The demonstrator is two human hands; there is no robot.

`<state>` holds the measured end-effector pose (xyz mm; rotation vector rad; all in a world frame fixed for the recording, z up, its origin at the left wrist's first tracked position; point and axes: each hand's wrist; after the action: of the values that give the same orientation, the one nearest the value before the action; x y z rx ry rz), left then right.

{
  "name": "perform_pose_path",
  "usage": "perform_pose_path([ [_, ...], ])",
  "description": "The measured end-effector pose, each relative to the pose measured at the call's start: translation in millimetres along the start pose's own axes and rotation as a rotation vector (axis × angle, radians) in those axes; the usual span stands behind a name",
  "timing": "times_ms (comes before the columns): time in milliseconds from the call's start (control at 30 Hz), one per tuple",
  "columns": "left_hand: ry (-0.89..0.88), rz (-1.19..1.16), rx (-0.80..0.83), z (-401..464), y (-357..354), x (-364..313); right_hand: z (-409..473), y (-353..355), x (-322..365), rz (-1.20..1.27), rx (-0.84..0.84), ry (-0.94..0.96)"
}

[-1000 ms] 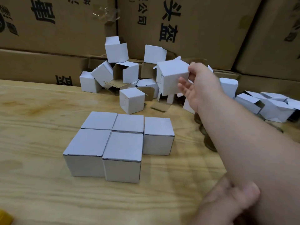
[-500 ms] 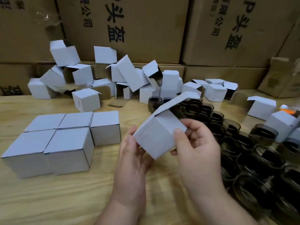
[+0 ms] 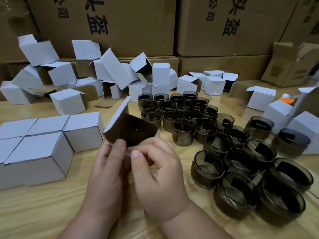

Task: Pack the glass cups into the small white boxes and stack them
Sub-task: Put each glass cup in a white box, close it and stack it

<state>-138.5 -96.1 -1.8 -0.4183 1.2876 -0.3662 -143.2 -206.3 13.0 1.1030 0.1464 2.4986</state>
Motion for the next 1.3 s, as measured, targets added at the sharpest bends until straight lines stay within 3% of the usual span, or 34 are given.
perform_pose_path([
  [100, 0.016, -0.045, -0.07, 0.3, -1.6, -0.5, -3.3, -0.6, -1.5, -0.019, 0.026, 0.031],
  [200, 0.014, 0.002, -0.038, 1.4, 2.3, 2.3, -3.6, -0.9, -1.4, 0.0, -0.005, -0.003],
  [533, 0.002, 0.067, -0.127, 5.9, 4.4, -9.4, 11.0, -1.4, -5.6, 0.012, -0.221, -0.195],
  [700, 0.034, 0.133, -0.101, 5.7, 9.4, -10.1, 13.0, -2.5, -16.8, 0.254, -0.138, -0.414],
  [867, 0.069, 0.186, -0.133, 6.1, 11.4, -8.8, 16.0, -1.3, -21.0, 0.16, -0.25, -0.474],
  [1100, -0.113, 0.358, -0.338, 4.6, 7.3, -9.3, 19.1, -0.9, -26.7, 0.13, -0.291, -0.524],
  [1300, -0.095, 0.464, -0.247, 3.1, 8.1, -10.7, 18.0, -2.7, -25.4, 0.067, -0.212, -0.486],
])
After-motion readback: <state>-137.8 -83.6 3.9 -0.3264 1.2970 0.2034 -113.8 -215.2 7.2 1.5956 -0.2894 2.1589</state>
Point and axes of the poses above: each hand's wrist, its own z-axis towards the middle knuckle, its own y-axis out of the back of the hand, x = y × z, and after that the axes turned 4 degrees about -z, right-handed
